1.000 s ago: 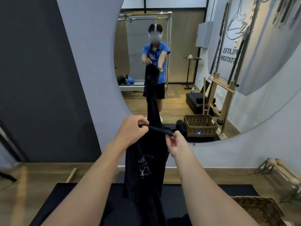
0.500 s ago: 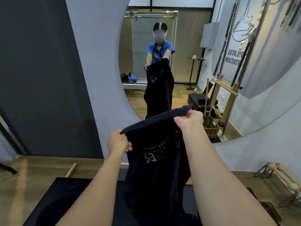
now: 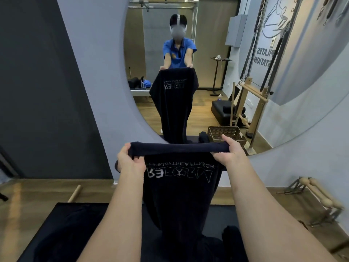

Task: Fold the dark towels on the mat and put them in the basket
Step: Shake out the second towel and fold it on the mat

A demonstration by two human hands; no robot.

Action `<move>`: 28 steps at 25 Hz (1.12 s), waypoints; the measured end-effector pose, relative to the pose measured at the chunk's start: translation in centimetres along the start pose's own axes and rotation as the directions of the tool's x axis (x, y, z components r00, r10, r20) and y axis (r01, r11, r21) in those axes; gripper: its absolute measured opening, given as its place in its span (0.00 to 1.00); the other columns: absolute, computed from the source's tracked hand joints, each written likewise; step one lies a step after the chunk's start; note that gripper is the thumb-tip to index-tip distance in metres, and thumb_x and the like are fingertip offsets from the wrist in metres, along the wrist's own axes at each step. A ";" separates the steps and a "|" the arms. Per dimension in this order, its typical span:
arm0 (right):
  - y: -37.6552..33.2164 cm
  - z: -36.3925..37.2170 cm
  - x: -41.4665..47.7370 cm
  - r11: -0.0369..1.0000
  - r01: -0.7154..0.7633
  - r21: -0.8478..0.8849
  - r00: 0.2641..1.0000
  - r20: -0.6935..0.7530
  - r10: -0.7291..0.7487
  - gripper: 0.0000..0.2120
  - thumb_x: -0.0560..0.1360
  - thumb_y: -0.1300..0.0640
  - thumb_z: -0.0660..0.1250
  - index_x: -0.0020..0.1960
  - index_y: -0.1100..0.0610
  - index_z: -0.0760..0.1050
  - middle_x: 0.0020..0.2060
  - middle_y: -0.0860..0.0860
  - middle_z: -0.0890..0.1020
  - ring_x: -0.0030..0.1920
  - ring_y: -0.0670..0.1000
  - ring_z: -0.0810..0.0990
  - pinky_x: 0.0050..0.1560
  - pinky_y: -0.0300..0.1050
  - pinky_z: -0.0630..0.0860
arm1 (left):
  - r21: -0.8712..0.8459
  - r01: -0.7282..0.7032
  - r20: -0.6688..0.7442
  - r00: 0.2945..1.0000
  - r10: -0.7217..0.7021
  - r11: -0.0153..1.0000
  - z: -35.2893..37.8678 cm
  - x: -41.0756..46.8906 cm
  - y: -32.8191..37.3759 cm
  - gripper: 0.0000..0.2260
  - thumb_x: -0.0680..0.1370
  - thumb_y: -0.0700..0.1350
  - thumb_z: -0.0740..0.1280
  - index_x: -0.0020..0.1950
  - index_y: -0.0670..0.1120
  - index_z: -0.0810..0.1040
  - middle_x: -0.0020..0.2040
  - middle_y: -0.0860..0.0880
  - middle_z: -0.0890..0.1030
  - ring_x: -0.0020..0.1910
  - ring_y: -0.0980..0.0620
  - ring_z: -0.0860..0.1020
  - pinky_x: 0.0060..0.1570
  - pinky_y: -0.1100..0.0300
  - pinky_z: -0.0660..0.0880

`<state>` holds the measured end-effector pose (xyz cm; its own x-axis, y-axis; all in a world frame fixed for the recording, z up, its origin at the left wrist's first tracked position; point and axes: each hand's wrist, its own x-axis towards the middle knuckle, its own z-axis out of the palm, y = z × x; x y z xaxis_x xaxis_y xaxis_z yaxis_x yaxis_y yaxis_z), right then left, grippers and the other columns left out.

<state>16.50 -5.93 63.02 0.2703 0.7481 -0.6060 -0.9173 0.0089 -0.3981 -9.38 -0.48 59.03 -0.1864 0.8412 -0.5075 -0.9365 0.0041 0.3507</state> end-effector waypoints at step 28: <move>-13.3 21.9 2.8 0.766 0.641 0.035 0.724 0.304 -0.620 0.17 0.71 0.63 0.74 0.58 0.60 0.77 0.52 0.56 0.82 0.51 0.56 0.82 0.40 0.54 0.82 | 0.090 -0.172 0.570 0.817 0.091 0.981 28.5 6.7 6.4 0.07 0.80 0.43 0.67 0.53 0.39 0.78 0.46 0.42 0.83 0.49 0.44 0.81 0.50 0.51 0.77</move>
<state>23.01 10.59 81.72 0.6752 0.7375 0.0171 -0.5398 0.5097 -0.6699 -8.15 20.57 80.25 -0.0681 0.9955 0.0655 -0.8599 -0.0919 0.5022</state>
